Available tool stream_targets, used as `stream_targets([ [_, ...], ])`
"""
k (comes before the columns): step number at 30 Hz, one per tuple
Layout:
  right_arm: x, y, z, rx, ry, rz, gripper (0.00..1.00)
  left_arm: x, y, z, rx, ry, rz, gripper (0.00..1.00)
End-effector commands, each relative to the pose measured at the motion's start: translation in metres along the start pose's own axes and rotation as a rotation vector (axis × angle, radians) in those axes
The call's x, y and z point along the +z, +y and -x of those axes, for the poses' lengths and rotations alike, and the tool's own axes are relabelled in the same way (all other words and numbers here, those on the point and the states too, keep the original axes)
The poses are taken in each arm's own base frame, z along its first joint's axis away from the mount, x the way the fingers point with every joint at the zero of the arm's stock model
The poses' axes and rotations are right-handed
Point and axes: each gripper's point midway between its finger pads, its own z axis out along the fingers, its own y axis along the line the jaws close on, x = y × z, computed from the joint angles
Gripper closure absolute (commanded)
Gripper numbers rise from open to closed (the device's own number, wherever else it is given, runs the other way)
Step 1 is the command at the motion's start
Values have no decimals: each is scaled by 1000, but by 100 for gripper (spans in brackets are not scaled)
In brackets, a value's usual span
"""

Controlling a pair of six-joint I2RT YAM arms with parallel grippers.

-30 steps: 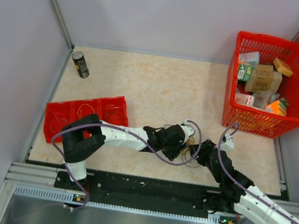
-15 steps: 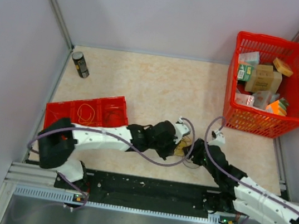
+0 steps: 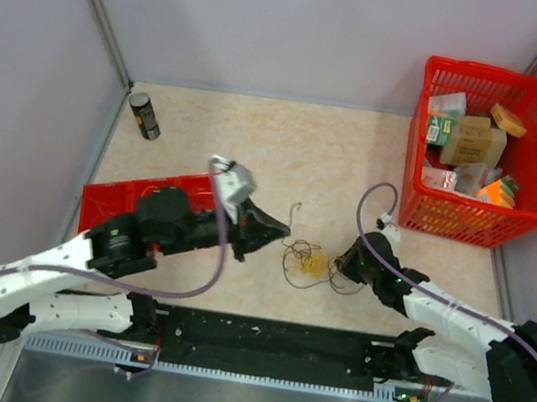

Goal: Untangle the cables

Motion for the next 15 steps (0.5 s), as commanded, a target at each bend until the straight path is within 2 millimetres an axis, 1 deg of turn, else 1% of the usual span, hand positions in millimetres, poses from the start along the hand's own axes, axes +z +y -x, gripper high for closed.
stream_targets([
  [1, -16, -37, 16, 188, -116, -116, 83, -86, 0, 113, 64, -384, 113, 100],
  [3, -27, -50, 26, 253, -209, -131, 83, -127, 6, 139, 69, -502, 175, 100],
  [5, -39, -59, 36, 308, -295, -113, 82, -163, 14, 156, 70, -591, 239, 100],
  [6, -42, -65, 37, 330, -325, -110, 83, -176, 17, 160, 69, -617, 267, 100],
  [8, -50, -72, 43, 368, -388, -97, 82, -191, 23, 162, 70, -633, 309, 100],
  [9, -53, -73, 46, 382, -413, -77, 83, -192, 25, 160, 62, -628, 316, 100],
  [10, -55, -73, 48, 383, -431, -62, 82, -189, 24, 157, 58, -617, 305, 100],
  [13, -62, -78, 53, 390, -478, -50, 82, -175, 20, 151, 60, -571, 278, 100],
  [14, -65, -78, 56, 389, -492, -48, 80, -173, 20, 151, 61, -562, 278, 100],
  [15, -68, -74, 61, 365, -502, -36, 76, -171, 21, 151, 58, -556, 287, 100],
])
